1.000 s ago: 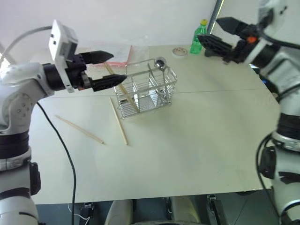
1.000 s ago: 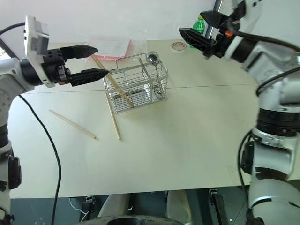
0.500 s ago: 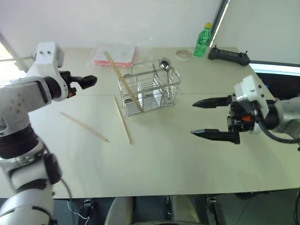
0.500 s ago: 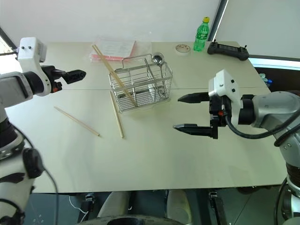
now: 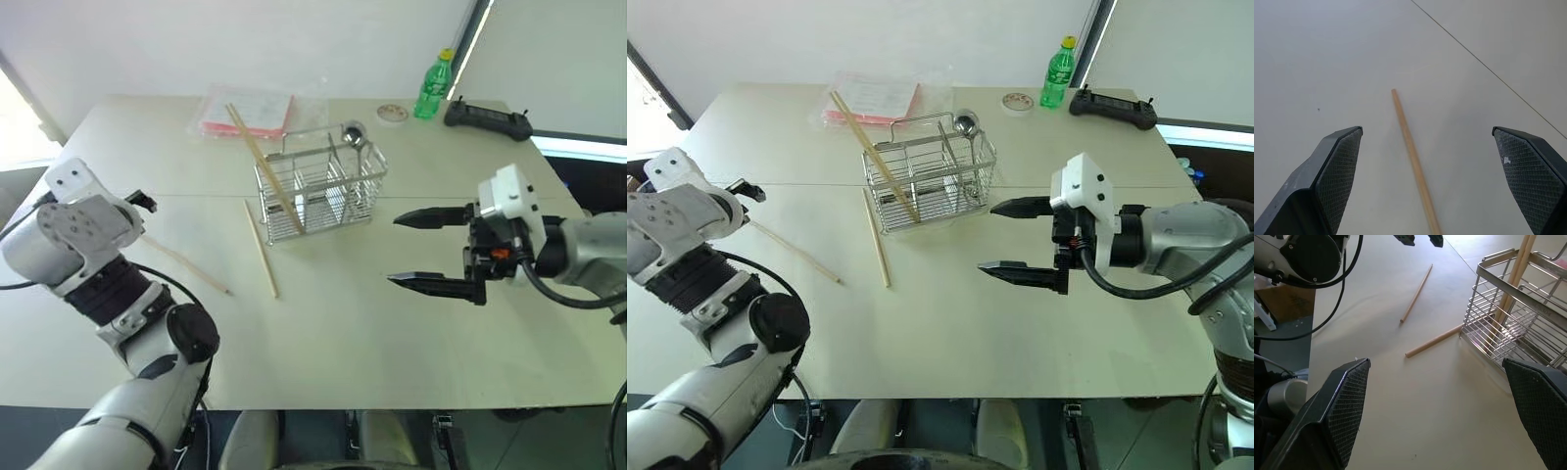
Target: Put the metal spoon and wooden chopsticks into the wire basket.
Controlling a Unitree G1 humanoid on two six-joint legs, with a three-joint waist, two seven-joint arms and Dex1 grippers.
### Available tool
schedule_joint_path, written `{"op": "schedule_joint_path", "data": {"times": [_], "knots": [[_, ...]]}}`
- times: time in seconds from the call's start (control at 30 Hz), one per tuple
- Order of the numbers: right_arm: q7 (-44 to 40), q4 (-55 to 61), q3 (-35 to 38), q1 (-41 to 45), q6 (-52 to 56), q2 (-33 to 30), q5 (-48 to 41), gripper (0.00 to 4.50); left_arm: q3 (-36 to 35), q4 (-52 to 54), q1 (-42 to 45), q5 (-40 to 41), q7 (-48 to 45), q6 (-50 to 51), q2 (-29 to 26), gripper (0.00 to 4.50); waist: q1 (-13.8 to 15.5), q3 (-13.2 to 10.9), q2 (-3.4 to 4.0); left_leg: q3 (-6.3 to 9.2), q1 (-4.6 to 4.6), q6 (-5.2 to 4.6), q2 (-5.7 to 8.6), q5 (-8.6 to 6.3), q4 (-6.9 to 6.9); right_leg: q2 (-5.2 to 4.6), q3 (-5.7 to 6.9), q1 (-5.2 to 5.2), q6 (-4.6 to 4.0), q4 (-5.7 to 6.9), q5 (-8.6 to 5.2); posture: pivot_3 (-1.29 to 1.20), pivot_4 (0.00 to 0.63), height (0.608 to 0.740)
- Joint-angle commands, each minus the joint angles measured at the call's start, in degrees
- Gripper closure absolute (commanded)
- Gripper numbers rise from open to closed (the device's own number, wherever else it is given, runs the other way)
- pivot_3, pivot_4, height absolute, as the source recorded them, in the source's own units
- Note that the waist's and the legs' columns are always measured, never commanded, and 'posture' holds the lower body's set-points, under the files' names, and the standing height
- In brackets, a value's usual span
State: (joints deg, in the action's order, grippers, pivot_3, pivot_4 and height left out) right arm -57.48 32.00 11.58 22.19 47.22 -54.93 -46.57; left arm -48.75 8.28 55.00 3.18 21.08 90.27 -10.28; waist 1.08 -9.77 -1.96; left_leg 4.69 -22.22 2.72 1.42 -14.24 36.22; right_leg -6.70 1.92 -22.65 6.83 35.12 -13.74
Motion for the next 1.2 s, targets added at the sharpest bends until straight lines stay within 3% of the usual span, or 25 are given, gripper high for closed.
{"op": "schedule_joint_path", "data": {"times": [0.03, 0.37, 0.57, 0.67, 0.9, 1.2], "knots": [[2.47, 2.55, 1.71, 0.19, 0.58, 0.75, -2.86, 0.07, -0.75, -7.58, 1.34, -1.07, 0.52, -6.04, -0.77, 0.00, -0.07, -0.01, -0.03, 0.00, -0.01, 0.02, 0.00, 0.01, 0.00, -0.01, 0.00, -0.01, 0.01, 0.00, 0.00, 0.00, 0.150, 0.690], [8.62, 5.13, 2.28, -1.60, 1.27, 1.55, -6.07, 0.07, 2.36, -35.55, 2.30, 0.07, 1.54, -23.68, -5.35, 0.00, -0.24, 0.07, 0.07, -0.01, 0.00, 0.03, 0.00, 0.02, -0.03, -0.03, 0.00, -0.05, 0.01, 0.05, 0.01, 0.00, 0.150, 0.690], [11.78, 6.25, 3.03, -3.00, 1.30, 1.62, -7.29, 0.07, 2.52, -45.75, 2.61, 2.00, 4.47, -30.05, -7.13, 0.00, -0.26, 0.22, 0.33, -0.05, 0.43, 0.05, -0.01, 0.02, -0.05, -0.06, 0.01, 0.30, 0.16, 0.06, -0.07, 0.00, 0.150, 0.690], [12.23, 6.63, 3.62, -3.86, 1.43, 0.80, -8.01, 0.00, 1.61, -47.78, 2.45, 3.42, 6.47, -31.36, -7.54, 0.83, -0.30, 0.33, 0.53, -0.13, 0.66, 0.07, -0.03, 0.01, -0.12, -0.10, -0.01, 0.46, 0.26, 0.06, -0.13, 0.00, 0.150, 0.690], [10.75, 6.66, 5.09, -5.99, 1.47, -1.62, -9.38, 0.00, 1.55, -50.08, 2.99, 6.15, 9.37, -33.59, -8.30, 4.37, 0.30, 0.38, 0.61, -0.14, 0.68, 0.07, -0.03, 0.01, -0.09, -0.11, -0.01, 0.49, 0.27, 0.08, -0.13, 0.00, 0.150, 0.690], [10.39, 5.59, 4.52, -5.29, 1.22, -1.94, -9.37, 0.00, 1.66, -52.03, 3.82, 10.31, 11.93, -35.58, -9.20, 4.44, 1.24, 0.38, 0.61, -0.18, 0.67, 0.23, -0.03, -0.08, -0.10, -0.11, -0.01, 0.48, 0.27, 0.07, -0.13, 0.00, 0.150, 0.690]]}}
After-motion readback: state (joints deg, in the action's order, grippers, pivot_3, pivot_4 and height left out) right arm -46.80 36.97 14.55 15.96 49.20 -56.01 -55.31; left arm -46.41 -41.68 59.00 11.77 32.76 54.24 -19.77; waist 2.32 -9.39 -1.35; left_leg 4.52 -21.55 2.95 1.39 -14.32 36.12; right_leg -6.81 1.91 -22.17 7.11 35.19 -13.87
